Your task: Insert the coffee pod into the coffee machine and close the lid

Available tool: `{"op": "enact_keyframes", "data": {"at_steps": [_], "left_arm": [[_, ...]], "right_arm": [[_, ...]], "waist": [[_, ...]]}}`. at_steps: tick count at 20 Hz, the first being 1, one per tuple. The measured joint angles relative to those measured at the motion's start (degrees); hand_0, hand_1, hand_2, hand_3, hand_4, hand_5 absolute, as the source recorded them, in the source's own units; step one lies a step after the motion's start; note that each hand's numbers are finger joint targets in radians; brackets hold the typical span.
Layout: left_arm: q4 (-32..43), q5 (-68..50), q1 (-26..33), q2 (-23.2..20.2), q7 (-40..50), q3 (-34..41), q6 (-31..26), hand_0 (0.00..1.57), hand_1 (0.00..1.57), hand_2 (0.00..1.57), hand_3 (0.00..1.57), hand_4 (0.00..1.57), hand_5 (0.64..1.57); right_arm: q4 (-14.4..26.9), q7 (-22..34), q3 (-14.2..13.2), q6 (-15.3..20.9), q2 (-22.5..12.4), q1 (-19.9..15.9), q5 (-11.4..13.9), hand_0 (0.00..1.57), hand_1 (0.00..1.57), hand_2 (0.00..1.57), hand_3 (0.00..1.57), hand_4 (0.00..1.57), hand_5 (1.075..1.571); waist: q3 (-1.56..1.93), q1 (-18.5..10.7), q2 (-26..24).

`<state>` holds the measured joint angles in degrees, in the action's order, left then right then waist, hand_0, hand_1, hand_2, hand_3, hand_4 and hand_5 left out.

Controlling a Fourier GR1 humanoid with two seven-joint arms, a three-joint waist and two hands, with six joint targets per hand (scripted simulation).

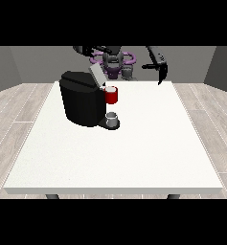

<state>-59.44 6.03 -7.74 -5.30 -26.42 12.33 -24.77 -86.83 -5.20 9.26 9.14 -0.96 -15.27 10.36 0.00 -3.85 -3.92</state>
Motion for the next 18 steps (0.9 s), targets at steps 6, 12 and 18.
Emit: {"op": "enact_keyframes", "data": {"at_steps": [6,12,18], "left_arm": [[-5.51,-0.69,1.80,-0.67,0.26,-1.84,-1.09,0.00,0.00,0.00,0.00,0.37,1.571],[-9.90,-2.04,2.49,-0.31,1.85,-2.68,-1.05,0.00,0.00,0.00,0.00,0.30,1.571],[-10.14,-2.72,3.07,-0.45,0.67,-2.68,-0.10,0.00,0.00,0.00,0.00,0.37,1.571]], "right_arm": [[5.91,-1.20,-3.48,1.98,-0.21,-4.75,0.13,0.00,0.00,0.00,0.00,0.39,1.571],[12.99,-4.17,-9.54,2.19,-2.55,-9.67,-1.16,0.00,0.00,0.00,0.00,0.39,1.571],[18.19,-4.54,-12.36,1.32,-3.29,-14.83,-2.60,0.00,0.00,0.00,0.00,0.43,1.571]], "waist": [[0.00,-2.39,2.53],[0.02,-3.99,5.59],[0.02,-3.59,7.01]]}}
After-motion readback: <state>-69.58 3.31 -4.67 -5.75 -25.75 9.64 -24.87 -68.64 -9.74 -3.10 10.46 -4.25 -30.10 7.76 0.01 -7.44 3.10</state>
